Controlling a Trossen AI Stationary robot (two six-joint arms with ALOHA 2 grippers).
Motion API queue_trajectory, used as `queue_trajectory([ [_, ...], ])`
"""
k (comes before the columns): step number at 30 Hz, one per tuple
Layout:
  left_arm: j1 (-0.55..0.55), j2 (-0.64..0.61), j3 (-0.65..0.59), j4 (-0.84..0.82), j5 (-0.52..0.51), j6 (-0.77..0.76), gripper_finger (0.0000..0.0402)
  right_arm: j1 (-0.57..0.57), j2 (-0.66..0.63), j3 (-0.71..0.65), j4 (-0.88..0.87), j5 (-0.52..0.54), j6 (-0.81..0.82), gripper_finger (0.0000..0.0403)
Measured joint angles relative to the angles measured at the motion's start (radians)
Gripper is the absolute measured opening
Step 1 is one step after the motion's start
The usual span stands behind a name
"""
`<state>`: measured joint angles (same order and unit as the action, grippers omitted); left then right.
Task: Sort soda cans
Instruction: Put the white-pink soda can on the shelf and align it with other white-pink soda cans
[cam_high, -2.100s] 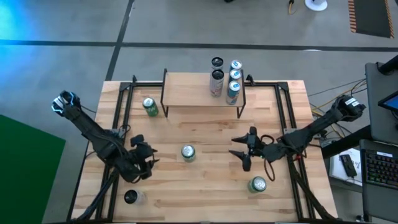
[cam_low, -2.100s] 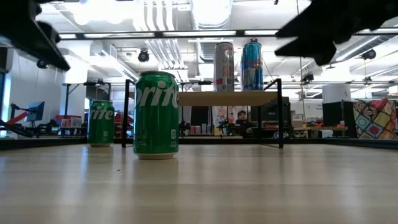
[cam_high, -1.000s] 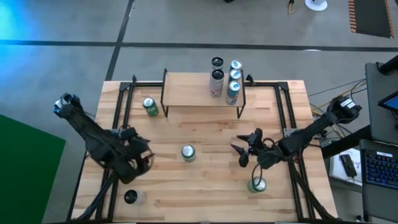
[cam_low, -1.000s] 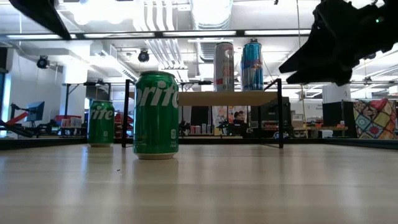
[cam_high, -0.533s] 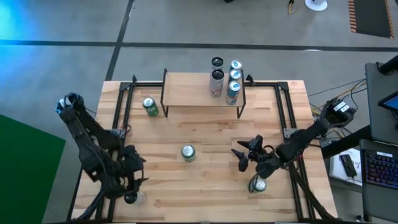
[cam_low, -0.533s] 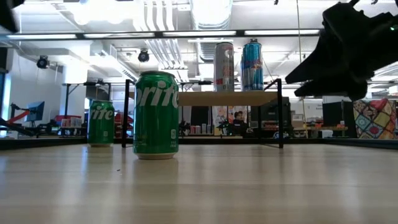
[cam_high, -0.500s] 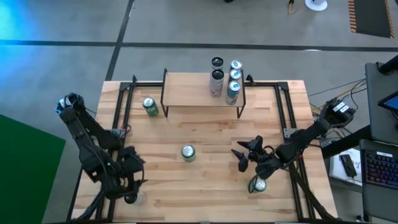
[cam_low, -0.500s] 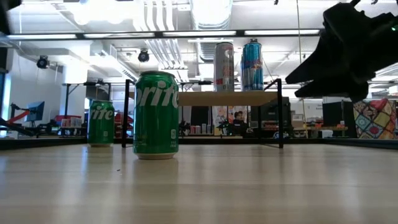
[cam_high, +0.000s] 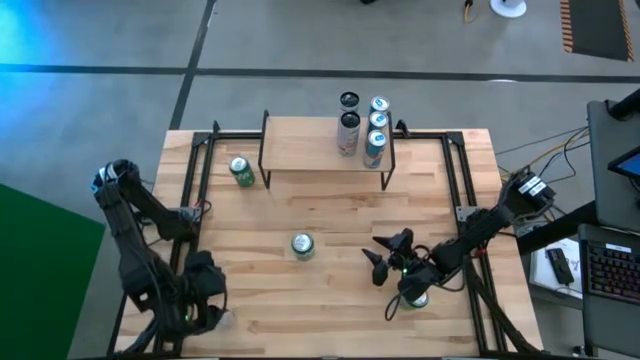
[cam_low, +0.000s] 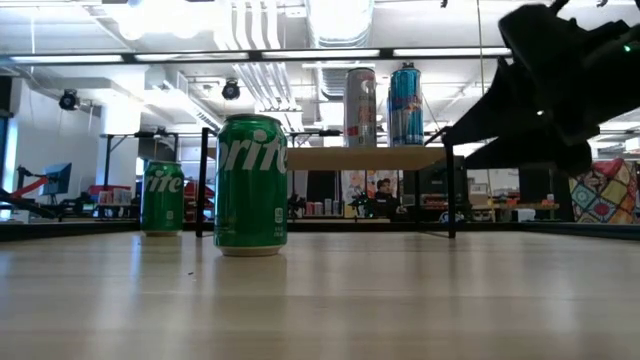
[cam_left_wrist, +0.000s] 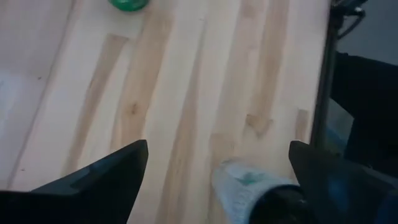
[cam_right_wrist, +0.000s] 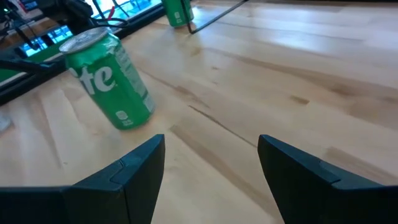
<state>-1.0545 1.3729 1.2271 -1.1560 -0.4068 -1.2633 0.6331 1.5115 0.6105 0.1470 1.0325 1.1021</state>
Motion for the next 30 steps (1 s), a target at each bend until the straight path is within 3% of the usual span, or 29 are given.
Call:
queue_trajectory([
  [7,-0.050,0.155,0.121,-0.047,0.094,0.043,0.0381,0.000,0.047,0.066,-0.002,0.000,-0.029,0.0247],
  [15,-0.081,0.241,0.212,-0.127,0.104,0.054,0.0399,0.000,0.067,0.111,-0.002,-0.006,-0.056,0.0247],
  [21,-0.109,0.256,0.188,-0.112,0.108,0.016,0.0388,0.001,0.076,0.120,-0.004,-0.011,-0.055,0.0247],
  [30,-0.131,0.190,0.046,-0.036,0.063,-0.113,0.0354,0.002,0.075,0.120,0.000,-0.001,-0.056,0.0247],
])
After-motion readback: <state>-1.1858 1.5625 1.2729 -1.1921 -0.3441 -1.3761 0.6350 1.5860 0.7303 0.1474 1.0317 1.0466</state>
